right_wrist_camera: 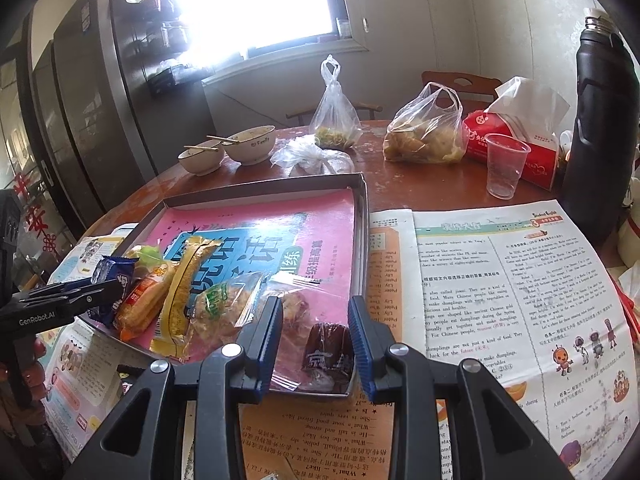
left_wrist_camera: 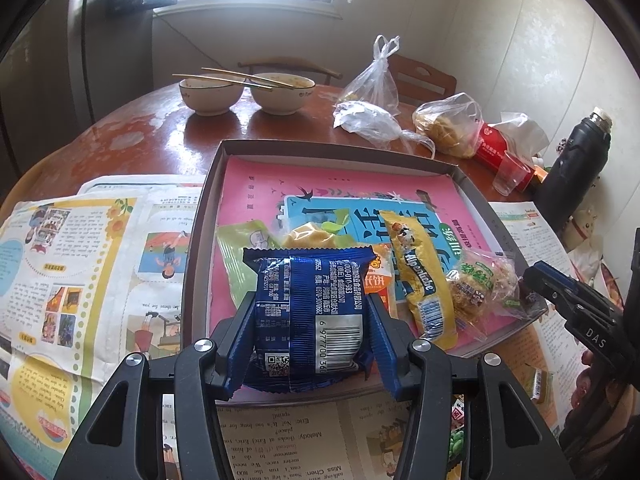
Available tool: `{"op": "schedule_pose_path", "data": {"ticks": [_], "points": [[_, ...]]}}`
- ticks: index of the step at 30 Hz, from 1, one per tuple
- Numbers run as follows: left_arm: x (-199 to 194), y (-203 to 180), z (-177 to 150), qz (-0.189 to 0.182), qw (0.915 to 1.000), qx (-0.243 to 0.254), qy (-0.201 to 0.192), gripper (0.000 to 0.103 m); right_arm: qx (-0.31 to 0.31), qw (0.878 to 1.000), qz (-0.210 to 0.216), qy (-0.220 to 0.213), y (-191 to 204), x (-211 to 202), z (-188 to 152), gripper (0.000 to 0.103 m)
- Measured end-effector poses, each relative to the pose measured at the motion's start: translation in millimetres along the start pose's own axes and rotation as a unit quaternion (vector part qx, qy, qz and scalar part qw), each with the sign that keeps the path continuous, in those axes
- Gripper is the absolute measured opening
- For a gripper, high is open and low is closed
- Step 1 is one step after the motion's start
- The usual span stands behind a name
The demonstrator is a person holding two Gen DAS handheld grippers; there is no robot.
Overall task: Organize snacks
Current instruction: 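Lower both snacks onto the pink book and open both tools, then withdraw both tools from the tray toward the remaining snacks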
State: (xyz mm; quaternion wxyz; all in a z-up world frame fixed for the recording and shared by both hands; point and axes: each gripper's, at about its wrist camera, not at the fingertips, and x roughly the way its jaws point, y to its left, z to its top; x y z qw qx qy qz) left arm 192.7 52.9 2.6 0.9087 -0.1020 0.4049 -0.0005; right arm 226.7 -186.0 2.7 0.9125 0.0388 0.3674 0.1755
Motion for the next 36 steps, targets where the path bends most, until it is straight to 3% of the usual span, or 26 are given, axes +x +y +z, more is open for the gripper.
{"op": "schedule_pose_path", "data": {"ticks": [16,23,36], "points": [[-8,0,3,0.01,0.9999,0.002,-0.009,0.061,-0.002,1.0,0.015,-0.009,9,-13,3,0.036],[-16,-3,3,0.01,0.9998,0.006,-0.016,0.064,0.0,1.0,0.02,-0.014,12,-19,5,0.048],[-37,-10,2,0.008,0.9993,0.007,-0.035,0.072,0.007,0.999,0.02,-0.029,9,-31,7,0.058]]}}
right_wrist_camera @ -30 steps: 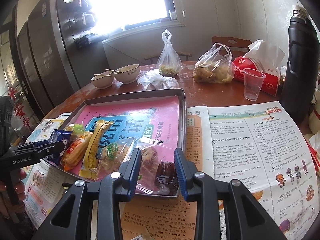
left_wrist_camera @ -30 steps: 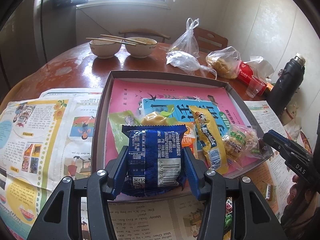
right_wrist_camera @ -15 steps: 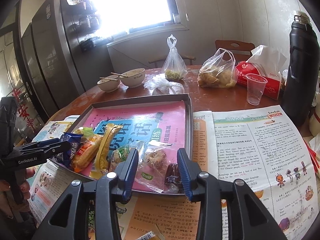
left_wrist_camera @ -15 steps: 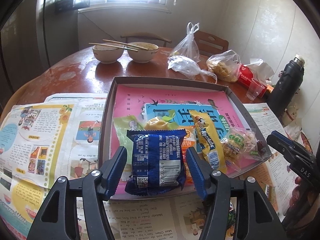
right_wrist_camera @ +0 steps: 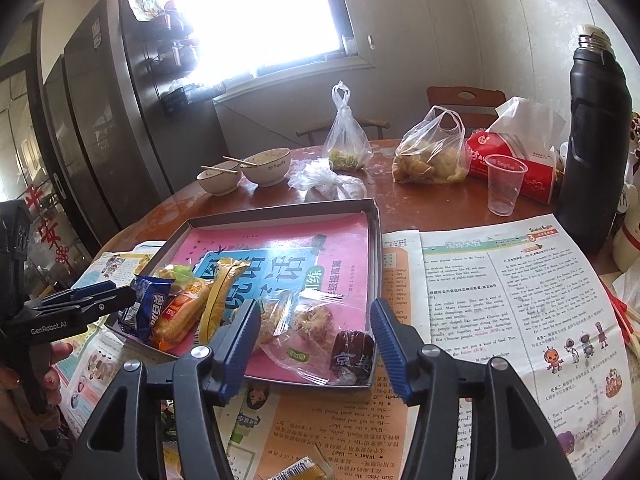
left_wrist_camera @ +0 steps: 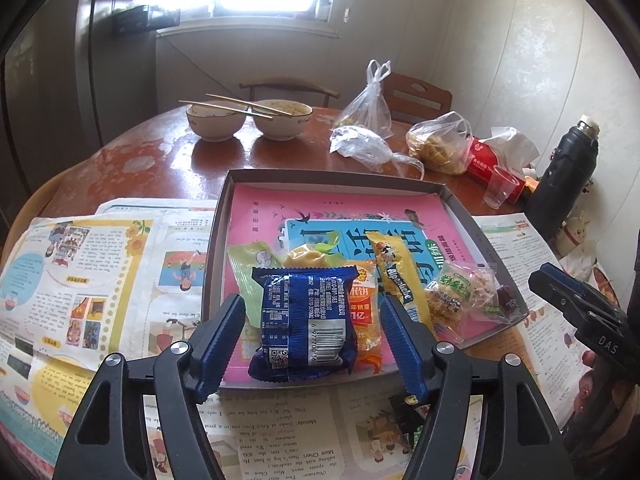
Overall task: Organize snacks
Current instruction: 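Withdraw both tools from the tray toward the remaining snacks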
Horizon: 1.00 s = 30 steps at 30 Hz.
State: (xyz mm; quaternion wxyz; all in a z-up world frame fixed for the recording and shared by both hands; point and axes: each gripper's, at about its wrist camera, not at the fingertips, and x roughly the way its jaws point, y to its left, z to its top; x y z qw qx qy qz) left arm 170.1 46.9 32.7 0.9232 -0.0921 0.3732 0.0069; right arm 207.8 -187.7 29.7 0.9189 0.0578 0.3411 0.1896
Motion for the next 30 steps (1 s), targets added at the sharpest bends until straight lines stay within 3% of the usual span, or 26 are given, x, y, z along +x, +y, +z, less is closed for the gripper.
{"op": "schedule_pose_path", "data": {"ticks": [11,30], "points": [[-17,-15,-2,-0.01,0.9998,0.016,-0.008,0.076,-0.011,1.0,0.002,-0.016,9,-16,3,0.069],[-47,-27,-8,-0.021,0.9991,0.03,-0.023,0.076,-0.026,0.999,0.007,-0.037,22,-44,4,0.073]]}}
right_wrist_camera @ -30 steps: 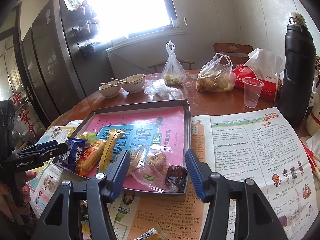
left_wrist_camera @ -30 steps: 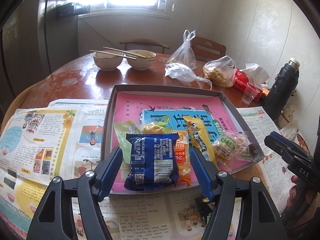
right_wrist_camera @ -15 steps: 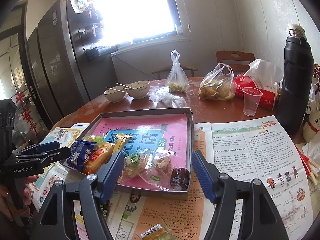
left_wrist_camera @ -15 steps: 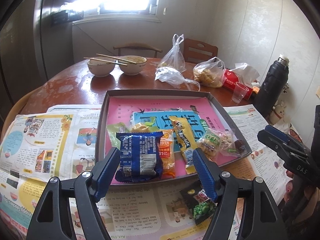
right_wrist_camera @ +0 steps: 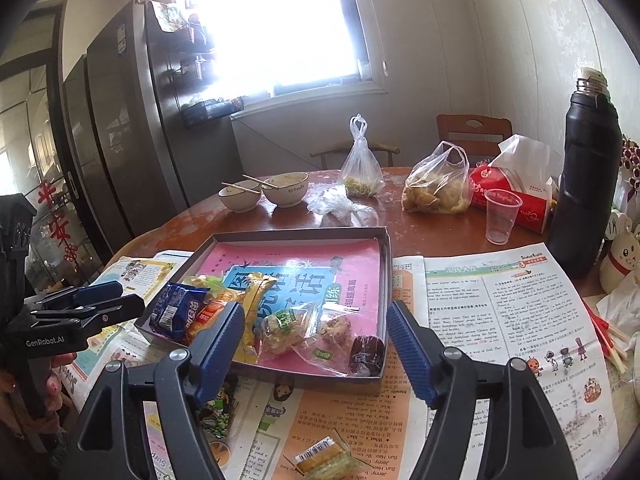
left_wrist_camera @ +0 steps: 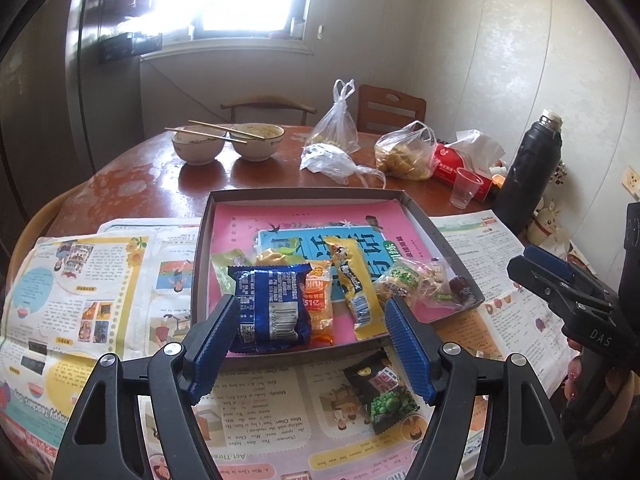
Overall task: Organize snacks
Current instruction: 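Withdraw both tools from the tray toward the remaining snacks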
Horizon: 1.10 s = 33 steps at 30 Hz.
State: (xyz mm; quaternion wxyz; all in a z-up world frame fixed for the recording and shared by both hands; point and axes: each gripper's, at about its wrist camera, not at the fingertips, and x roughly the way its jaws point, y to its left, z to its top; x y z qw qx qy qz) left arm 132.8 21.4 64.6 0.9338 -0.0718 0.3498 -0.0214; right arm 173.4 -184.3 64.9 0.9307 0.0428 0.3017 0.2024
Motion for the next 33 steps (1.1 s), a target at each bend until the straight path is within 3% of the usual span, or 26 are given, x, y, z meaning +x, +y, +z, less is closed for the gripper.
{"op": "schedule_pose_path", "data": {"ticks": [13,33], "points": [[-10,-16,-8,-0.008,0.9998,0.02,0.0,0.076,-0.01,1.0,0.002,-0.012,9,-17,-2,0.079],[-5,-34,-20,-0.016,0.9988,0.043,0.017,0.076,-0.018,1.0,0.001,0.003,8,-22,-21,0.083]]}}
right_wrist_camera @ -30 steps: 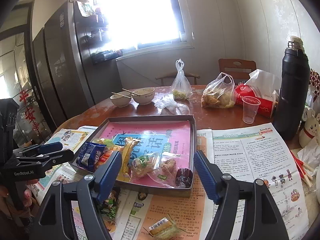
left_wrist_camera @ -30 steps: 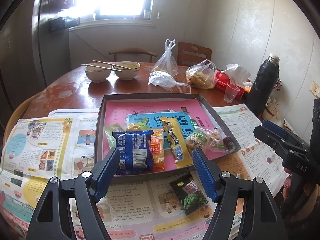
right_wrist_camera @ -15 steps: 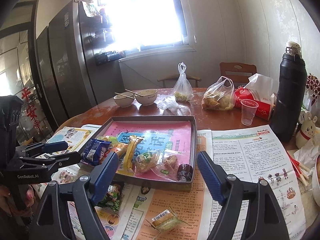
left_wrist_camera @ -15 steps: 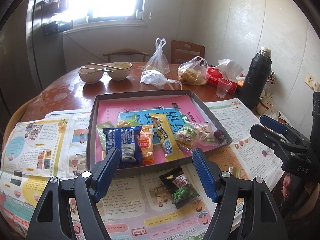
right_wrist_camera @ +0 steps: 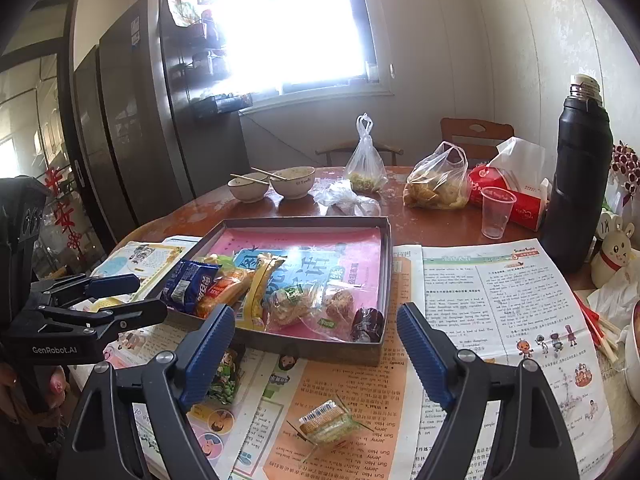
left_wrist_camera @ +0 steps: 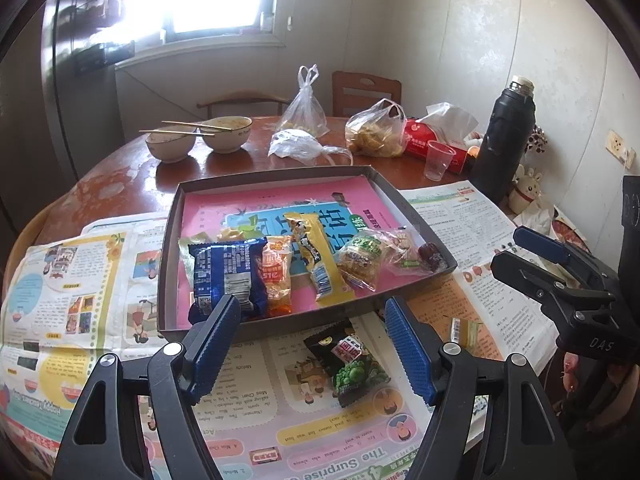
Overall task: Organize snacks
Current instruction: 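Withdraw both tools from the tray toward the remaining snacks, then grasp the yellow-wrapped cake with the right tool while the left tool grasps the pea snack packet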
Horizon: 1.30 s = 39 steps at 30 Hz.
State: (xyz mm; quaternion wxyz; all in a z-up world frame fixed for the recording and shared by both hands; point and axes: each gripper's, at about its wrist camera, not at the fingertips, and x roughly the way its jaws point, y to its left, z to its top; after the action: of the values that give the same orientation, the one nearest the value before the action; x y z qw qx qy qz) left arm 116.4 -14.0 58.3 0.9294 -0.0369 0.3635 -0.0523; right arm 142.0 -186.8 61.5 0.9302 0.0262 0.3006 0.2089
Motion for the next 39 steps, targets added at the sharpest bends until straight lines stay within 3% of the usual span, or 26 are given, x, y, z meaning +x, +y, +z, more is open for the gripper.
{"op": "schedule_pose_path", "data": {"ticks": [15,39], "points": [[6,-2,-7,-0.002,0.9999,0.004,0.015,0.076,-0.003,1.0,0.0,0.013,-4,-2,-13,0.084],[49,-10,-39,-0.027,0.995,-0.006,0.096,0.076,-0.027,0.995,-0.004,0.093,-8,20,-62,0.084]]}}
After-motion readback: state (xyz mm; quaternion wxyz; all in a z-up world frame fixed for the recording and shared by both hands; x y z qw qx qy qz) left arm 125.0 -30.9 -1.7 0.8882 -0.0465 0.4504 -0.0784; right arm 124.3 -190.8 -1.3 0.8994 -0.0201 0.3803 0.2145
